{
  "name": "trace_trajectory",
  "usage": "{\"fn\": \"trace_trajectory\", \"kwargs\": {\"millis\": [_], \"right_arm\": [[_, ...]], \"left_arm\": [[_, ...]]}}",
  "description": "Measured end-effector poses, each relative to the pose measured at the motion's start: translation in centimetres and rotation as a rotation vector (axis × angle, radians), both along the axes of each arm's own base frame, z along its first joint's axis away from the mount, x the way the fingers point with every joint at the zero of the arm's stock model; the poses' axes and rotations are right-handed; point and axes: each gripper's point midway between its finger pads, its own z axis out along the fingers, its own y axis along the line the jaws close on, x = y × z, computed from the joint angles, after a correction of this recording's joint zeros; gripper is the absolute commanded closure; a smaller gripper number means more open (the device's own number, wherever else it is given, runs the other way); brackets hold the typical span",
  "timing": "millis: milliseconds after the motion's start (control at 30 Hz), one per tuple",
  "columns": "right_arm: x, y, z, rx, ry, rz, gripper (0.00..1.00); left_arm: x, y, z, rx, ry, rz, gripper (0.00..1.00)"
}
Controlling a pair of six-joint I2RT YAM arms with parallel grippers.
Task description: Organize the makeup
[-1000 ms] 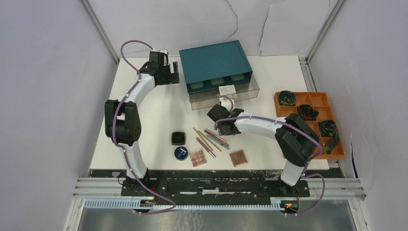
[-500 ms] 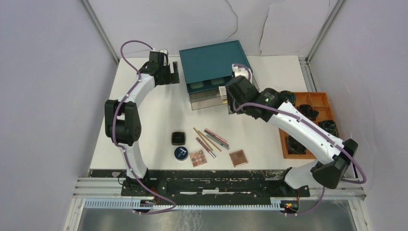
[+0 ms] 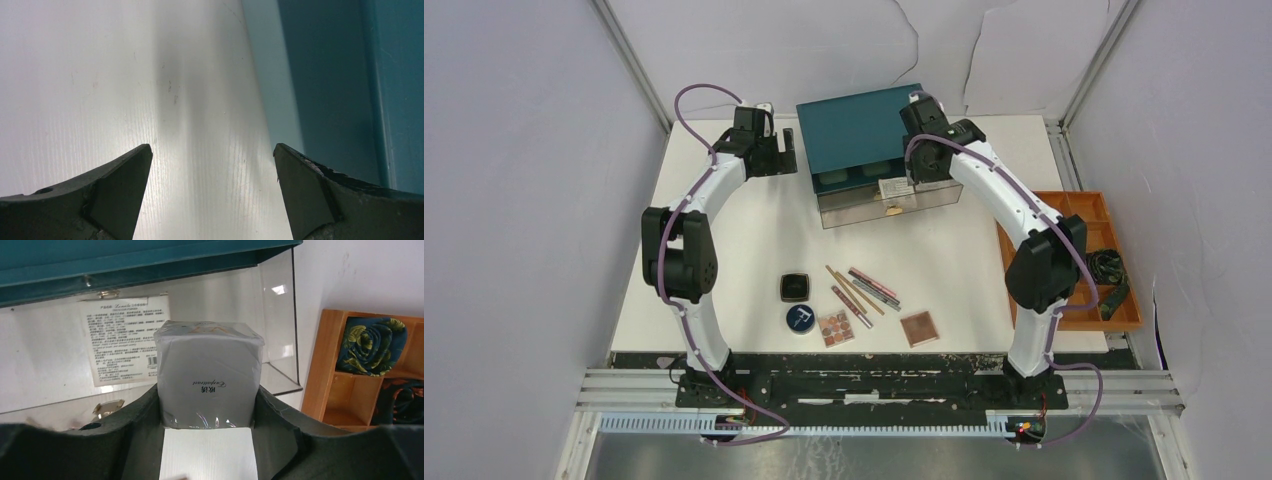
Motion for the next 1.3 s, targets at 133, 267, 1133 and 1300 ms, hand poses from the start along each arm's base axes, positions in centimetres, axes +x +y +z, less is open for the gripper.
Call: {"fn": "trace_trajectory", "kwargs": {"millis": [133, 267, 1133, 1300], "right_arm": [[1.3, -1.2, -0.6, 0.011, 0.001, -0.016, 0.86], [2.4, -2.6, -0.4, 0.018, -0.02, -0.037, 0.83], [3.1, -3.5, -3.0, 0.008, 0.042, 0.008, 0.0], [2.3, -4.2, 3.2, 0.054, -0.091, 0.012, 0.0]], "left_arm": [[0.0, 0.0, 0.0, 0.0, 0.0, 0.0, 0.01], [0.0, 0.0, 0.0, 0.001, 0.0, 0.001, 0.01], [0.1, 0.4, 0.0, 0.006, -0.001, 0.011, 0.01], [0.1, 0.7, 0.0, 0.006, -0.001, 0.016, 0.01]]}}
